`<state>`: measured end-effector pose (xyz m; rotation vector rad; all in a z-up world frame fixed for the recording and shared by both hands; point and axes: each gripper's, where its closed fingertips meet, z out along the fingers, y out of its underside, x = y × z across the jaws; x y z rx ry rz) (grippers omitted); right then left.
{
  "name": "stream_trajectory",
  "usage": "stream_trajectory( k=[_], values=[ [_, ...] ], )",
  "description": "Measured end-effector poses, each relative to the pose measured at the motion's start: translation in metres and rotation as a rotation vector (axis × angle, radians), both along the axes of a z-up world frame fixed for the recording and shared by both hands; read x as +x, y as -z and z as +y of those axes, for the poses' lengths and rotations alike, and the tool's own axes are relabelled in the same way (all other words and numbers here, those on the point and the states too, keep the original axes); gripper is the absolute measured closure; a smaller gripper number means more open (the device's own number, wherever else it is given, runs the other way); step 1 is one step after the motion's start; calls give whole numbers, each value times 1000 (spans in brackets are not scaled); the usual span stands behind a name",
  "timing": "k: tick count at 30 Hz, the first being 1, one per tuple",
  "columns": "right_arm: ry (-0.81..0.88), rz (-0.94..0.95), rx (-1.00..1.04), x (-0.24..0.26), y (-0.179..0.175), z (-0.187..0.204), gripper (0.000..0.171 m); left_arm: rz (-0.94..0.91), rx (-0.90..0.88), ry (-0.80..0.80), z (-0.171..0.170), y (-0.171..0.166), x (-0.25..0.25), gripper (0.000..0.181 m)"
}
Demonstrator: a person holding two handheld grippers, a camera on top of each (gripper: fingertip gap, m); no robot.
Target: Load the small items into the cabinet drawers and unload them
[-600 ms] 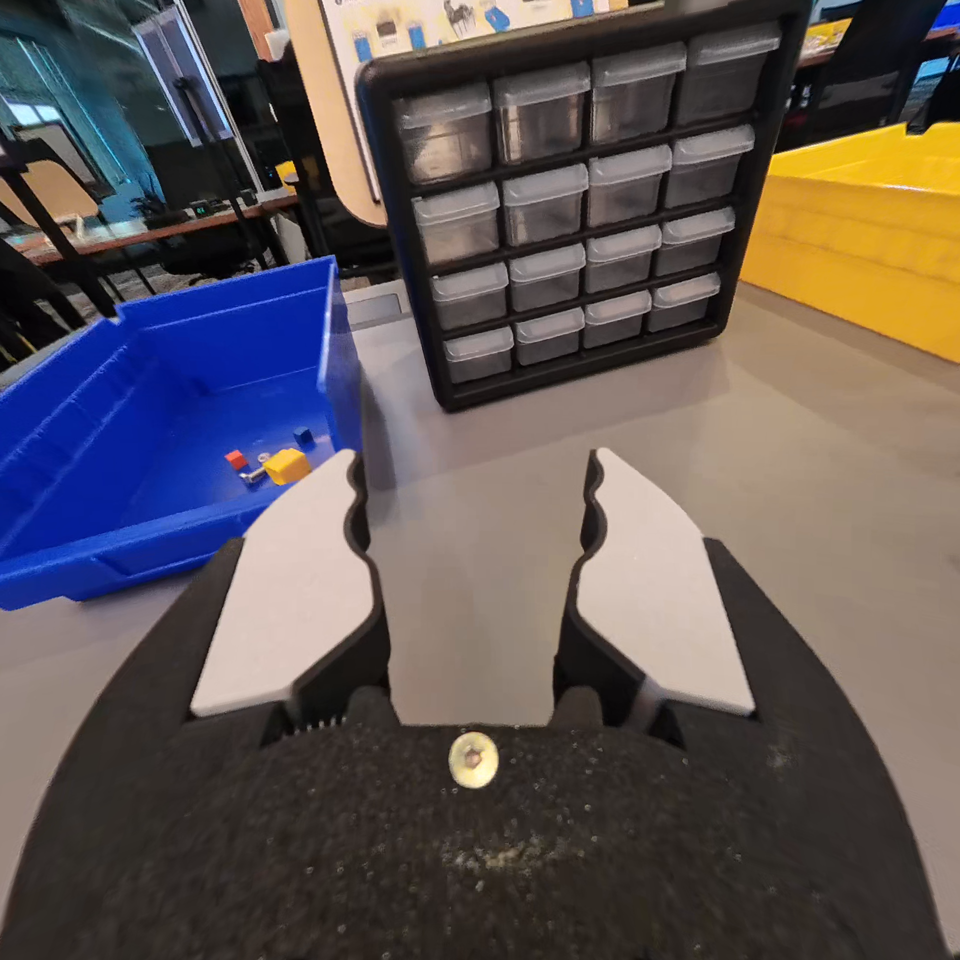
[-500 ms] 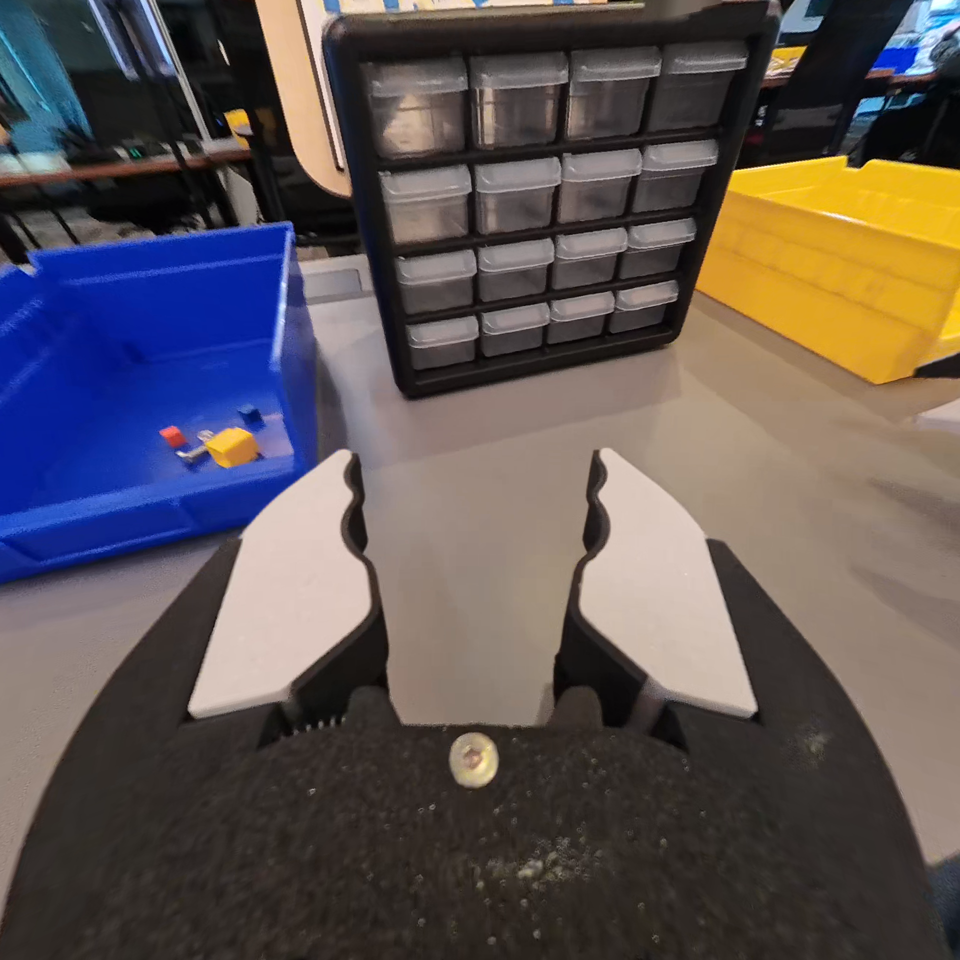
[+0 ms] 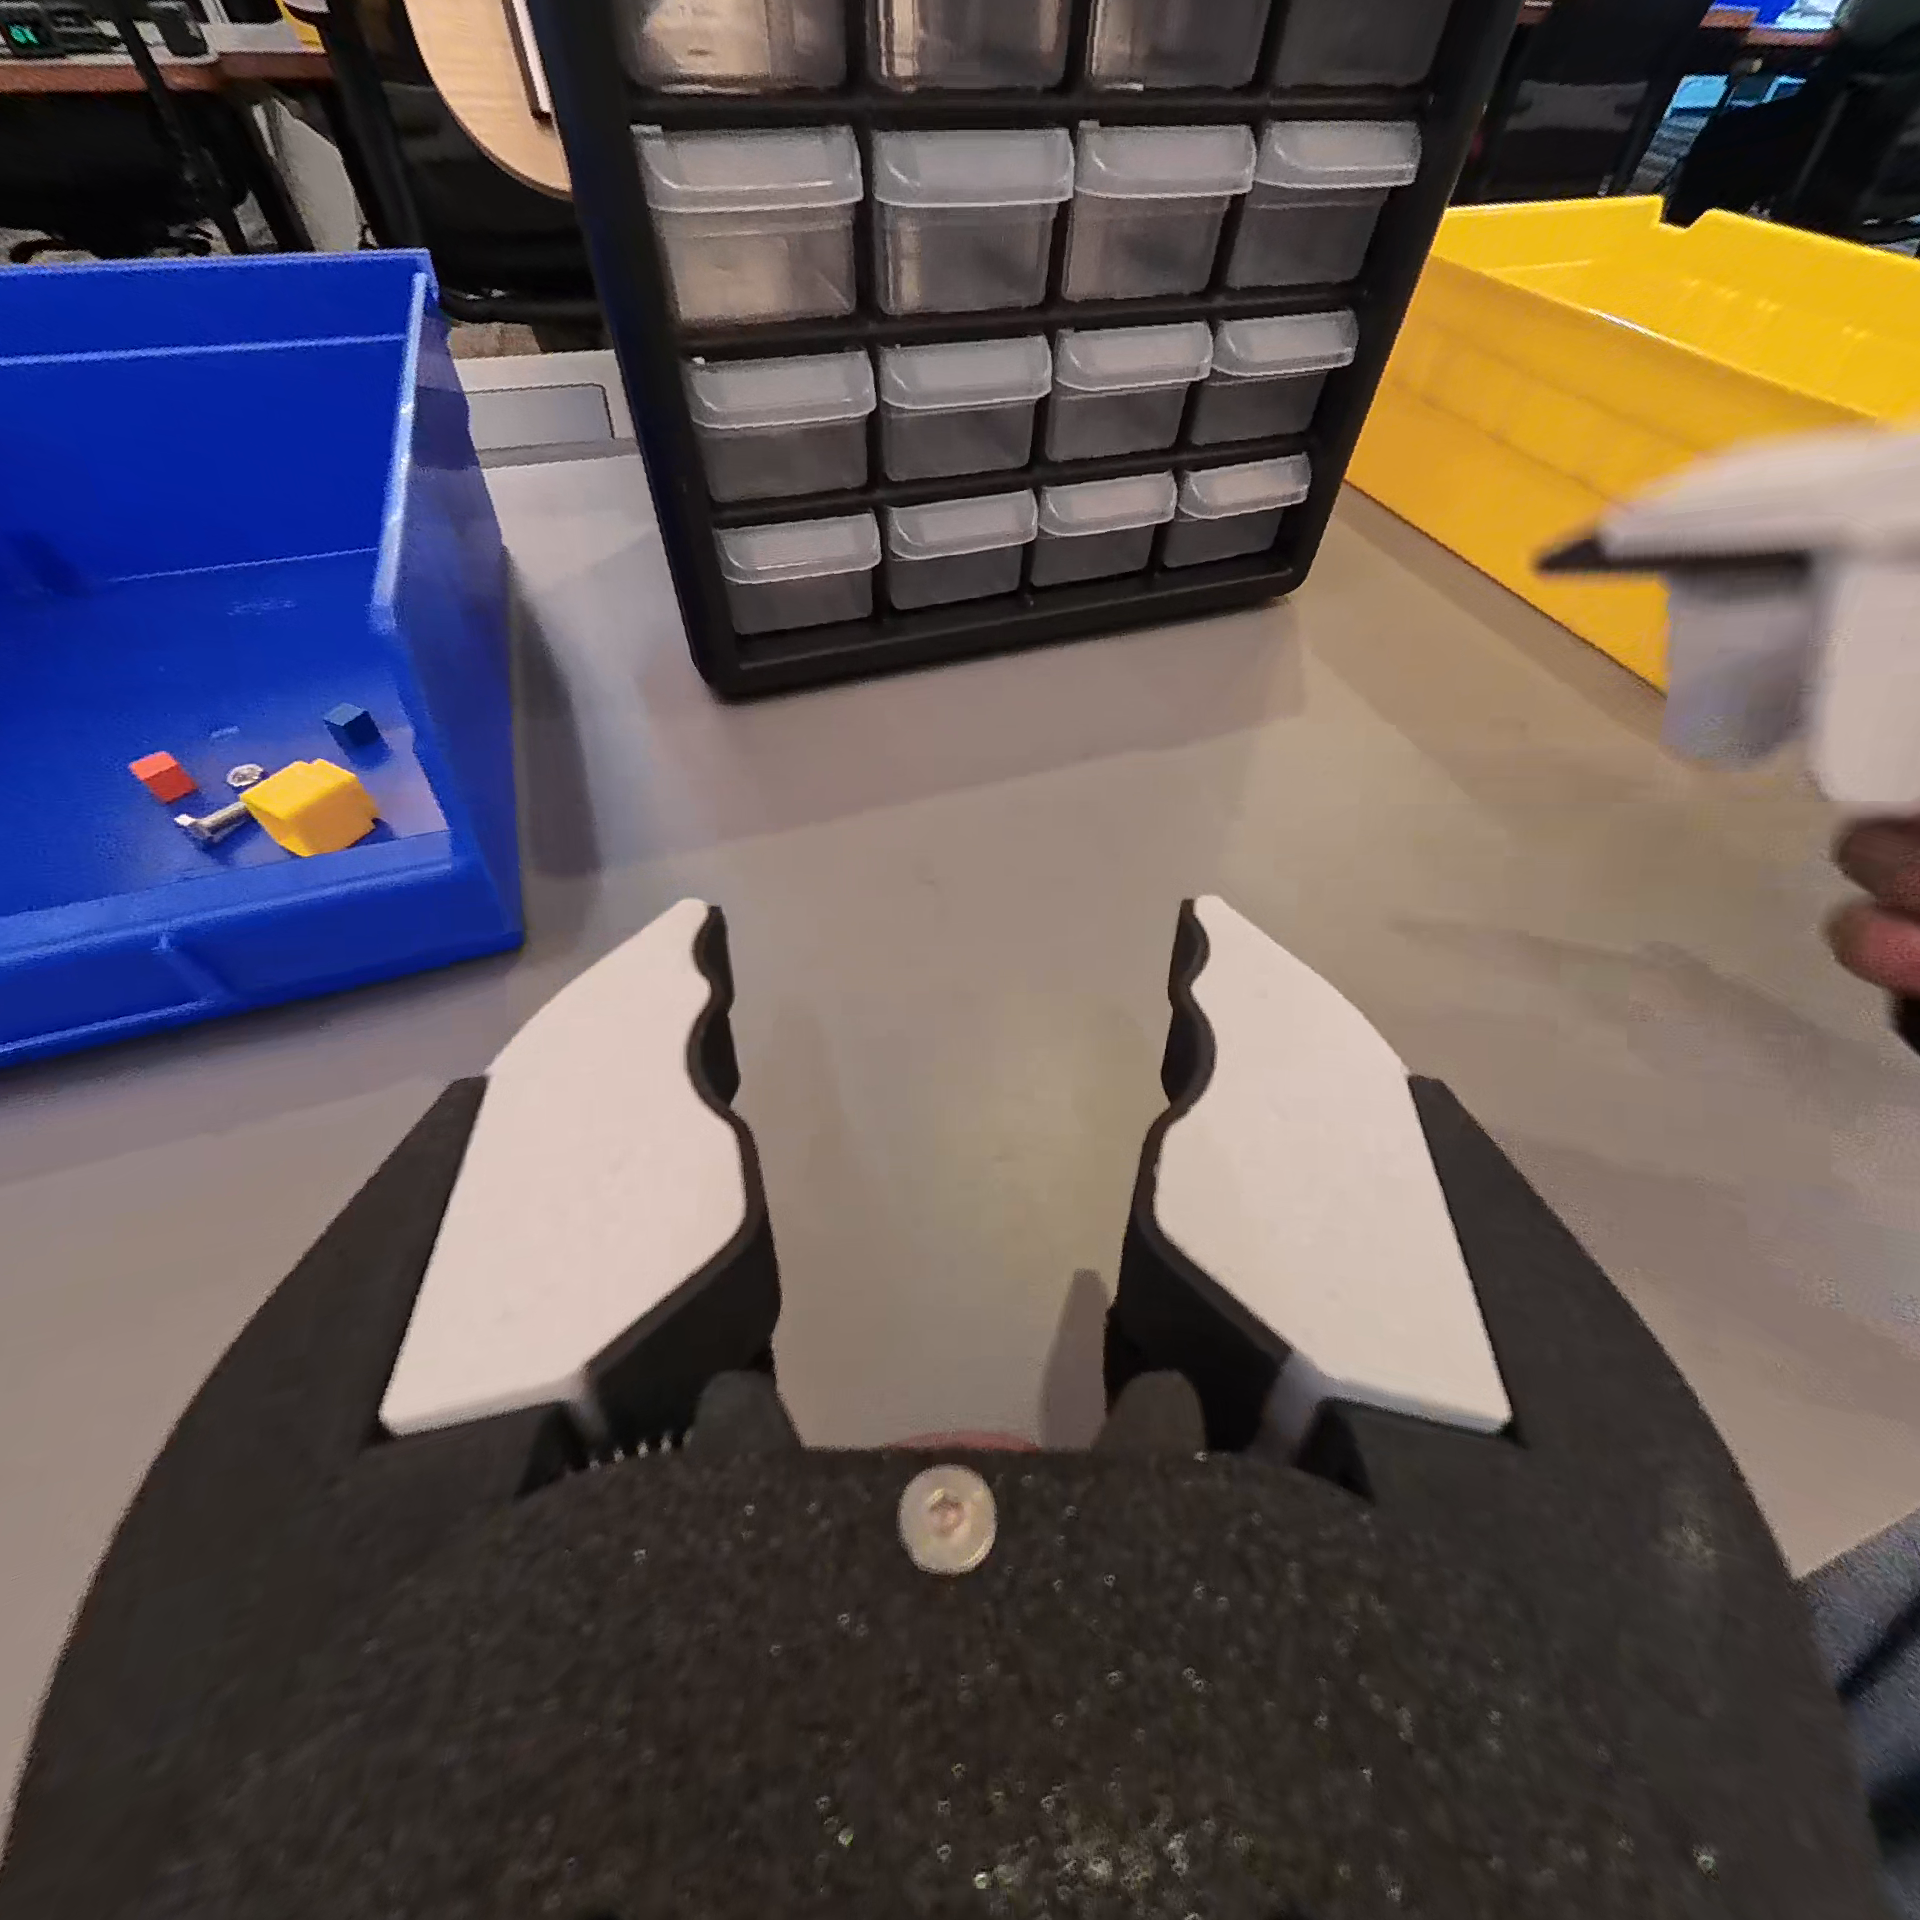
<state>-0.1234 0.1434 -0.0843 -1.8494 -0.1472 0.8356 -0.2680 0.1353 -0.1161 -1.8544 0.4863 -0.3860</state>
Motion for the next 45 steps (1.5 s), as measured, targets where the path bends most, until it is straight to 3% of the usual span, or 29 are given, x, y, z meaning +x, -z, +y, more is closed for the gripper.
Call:
stream_trajectory(
  k=[5, 12, 24, 31, 39, 45],
  values=[
    [34, 254, 267, -35, -68, 70, 123, 14, 5, 8, -1, 1, 1, 104],
    [94, 439, 339, -54, -82, 132, 120, 20, 5, 22, -2, 3, 1, 105],
    [105, 520, 406, -54, -92, 151, 112, 29, -16, 46, -2, 8, 6, 106],
    [71, 541, 419, -56, -94, 146, 120, 27, -23, 41, 0, 9, 4, 106],
    [85, 464, 448, -57, -91, 129, 124, 37, -22, 49, -2, 10, 6, 107],
    [275, 86, 442, -53, -76, 128, 113, 46, -21, 47, -3, 10, 6, 108]
  ],
)
